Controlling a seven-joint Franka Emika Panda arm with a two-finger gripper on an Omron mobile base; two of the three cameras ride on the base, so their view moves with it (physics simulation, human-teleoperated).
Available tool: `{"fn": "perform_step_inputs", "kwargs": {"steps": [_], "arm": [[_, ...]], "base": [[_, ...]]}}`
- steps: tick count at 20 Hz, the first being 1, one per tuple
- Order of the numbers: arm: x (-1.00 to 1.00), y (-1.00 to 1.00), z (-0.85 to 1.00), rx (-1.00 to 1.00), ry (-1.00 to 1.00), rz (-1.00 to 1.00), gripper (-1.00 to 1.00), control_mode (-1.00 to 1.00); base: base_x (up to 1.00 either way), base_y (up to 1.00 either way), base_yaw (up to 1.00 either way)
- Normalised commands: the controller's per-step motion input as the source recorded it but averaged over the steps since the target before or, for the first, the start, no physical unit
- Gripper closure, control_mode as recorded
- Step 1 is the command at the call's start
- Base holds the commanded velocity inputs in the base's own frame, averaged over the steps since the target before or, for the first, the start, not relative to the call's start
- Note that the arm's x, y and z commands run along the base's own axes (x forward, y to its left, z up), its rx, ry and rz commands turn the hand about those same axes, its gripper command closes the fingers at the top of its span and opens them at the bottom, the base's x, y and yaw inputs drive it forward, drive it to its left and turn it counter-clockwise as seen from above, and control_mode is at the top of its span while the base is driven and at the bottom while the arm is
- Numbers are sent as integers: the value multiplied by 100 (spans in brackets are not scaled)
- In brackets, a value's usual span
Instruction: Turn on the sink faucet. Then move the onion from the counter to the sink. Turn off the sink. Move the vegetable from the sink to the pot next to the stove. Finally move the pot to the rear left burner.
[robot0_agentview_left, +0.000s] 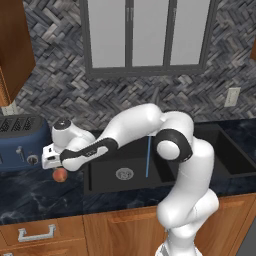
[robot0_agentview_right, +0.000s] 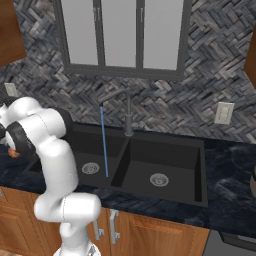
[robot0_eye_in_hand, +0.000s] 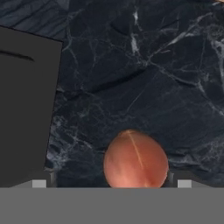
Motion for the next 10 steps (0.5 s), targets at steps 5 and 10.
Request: {"fn": "perform_step_inputs", "kwargs": {"steps": [5, 10], "arm": [[20, 17, -13, 0, 1, 2, -100, -100], [15, 18, -11, 0, 1, 1, -100, -100]], "base": [[0, 0, 0], [0, 0, 0]]}}
